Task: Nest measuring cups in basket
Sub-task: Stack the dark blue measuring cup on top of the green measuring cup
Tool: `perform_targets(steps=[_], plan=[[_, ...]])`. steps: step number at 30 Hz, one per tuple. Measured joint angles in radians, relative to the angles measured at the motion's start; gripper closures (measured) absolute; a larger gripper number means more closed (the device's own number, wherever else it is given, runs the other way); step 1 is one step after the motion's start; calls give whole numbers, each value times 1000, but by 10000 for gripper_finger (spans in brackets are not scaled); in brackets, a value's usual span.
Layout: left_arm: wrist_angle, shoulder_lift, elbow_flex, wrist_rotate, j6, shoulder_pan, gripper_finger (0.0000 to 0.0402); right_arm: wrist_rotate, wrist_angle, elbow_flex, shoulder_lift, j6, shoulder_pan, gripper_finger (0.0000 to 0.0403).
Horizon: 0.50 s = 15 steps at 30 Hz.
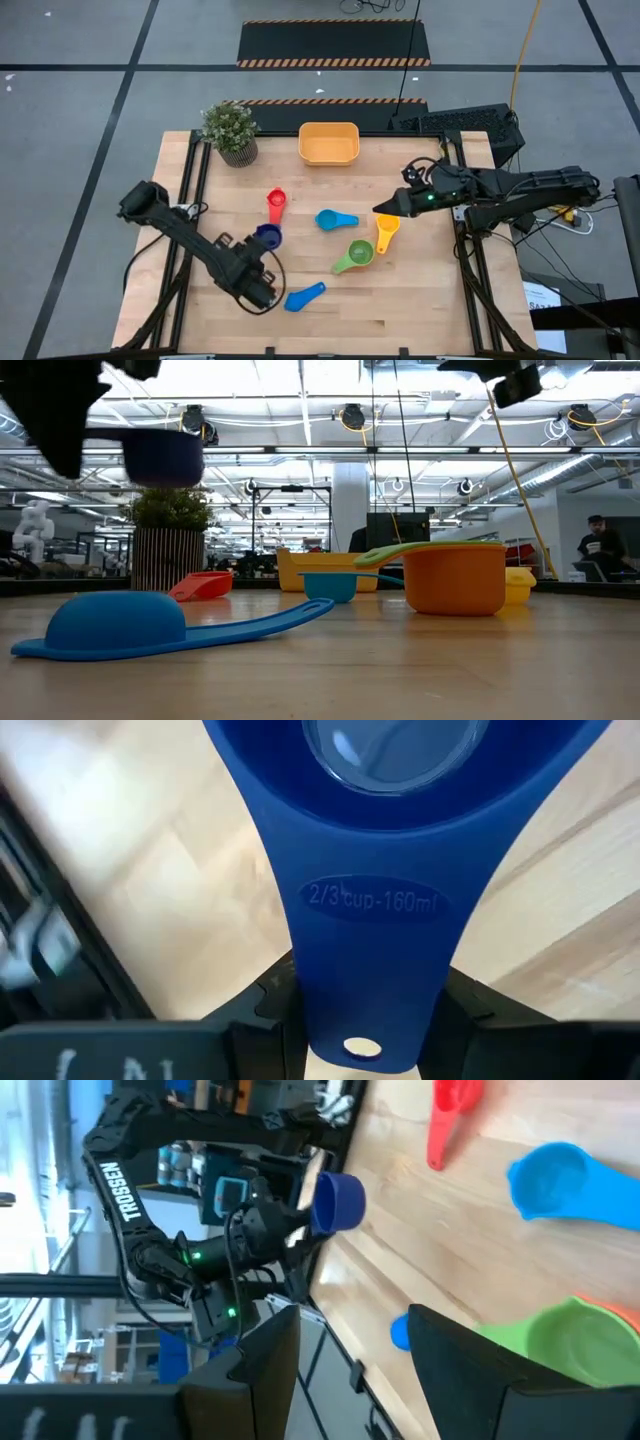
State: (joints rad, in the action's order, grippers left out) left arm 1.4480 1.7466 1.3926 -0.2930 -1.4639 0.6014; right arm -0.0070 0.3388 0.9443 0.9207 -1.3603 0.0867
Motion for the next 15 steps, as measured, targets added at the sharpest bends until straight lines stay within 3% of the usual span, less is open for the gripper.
perform_targets(steps=[15], plan=[[-74,-60,0,-162,497,-130,273,31,-152,2,62,-173,42,222]])
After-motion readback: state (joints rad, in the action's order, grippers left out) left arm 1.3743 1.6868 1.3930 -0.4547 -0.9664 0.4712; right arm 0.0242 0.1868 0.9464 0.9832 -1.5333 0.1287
